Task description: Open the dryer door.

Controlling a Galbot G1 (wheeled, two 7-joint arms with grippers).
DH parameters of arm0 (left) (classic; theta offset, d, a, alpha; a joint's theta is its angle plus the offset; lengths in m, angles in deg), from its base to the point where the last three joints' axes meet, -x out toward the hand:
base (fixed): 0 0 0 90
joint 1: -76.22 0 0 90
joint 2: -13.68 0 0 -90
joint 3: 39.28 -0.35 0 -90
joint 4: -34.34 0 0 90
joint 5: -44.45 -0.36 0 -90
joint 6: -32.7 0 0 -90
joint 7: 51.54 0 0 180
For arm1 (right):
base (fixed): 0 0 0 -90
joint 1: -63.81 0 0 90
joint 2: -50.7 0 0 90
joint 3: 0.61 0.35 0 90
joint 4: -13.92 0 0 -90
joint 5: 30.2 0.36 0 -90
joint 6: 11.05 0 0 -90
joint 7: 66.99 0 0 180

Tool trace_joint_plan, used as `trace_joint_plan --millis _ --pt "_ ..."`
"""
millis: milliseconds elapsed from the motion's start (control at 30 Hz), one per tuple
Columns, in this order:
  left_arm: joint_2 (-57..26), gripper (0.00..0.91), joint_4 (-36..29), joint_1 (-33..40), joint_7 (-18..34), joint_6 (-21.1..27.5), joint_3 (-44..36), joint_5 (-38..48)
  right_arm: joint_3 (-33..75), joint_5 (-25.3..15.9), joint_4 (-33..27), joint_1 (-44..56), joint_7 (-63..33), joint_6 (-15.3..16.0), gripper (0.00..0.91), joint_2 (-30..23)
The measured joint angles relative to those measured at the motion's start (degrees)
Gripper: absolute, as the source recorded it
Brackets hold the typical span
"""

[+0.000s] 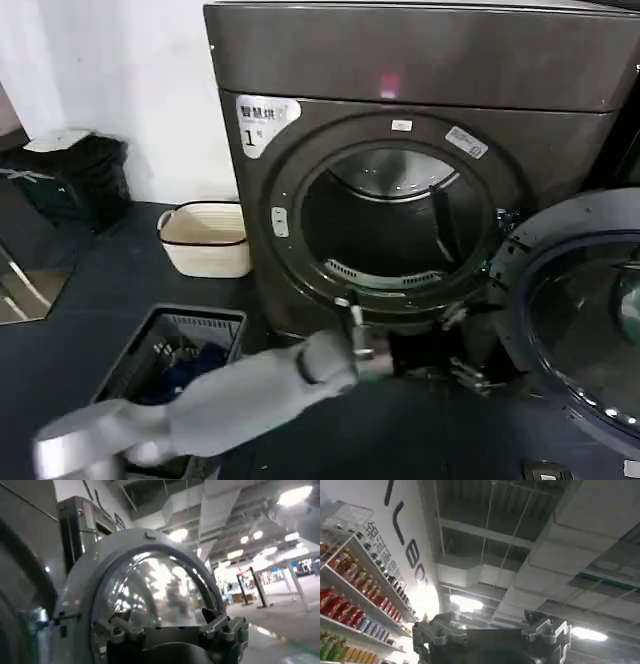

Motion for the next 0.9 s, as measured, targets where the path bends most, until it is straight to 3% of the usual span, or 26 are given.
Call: trace_joint_plan --millis 233,633,900 --pt "-10.3 0.907 -6.6 2.5 1.4 2.6 -2.8 -2.5 0.4 -0.2 -0.2 0.2 0.0 -0.5 0.907 0.0" --pt "-31.1 0.907 -14.5 11.2 12.4 17.2 -12.8 -6.7 1.2 -1.6 -0.5 0.4 0.3 -1.0 0.907 0.4" --pt "-40.5 0.907 -16.5 17.9 13.6 22.4 -20.3 -5.3 2.2 -2.2 -0.8 0.8 0.3 -1.3 0.907 0.8"
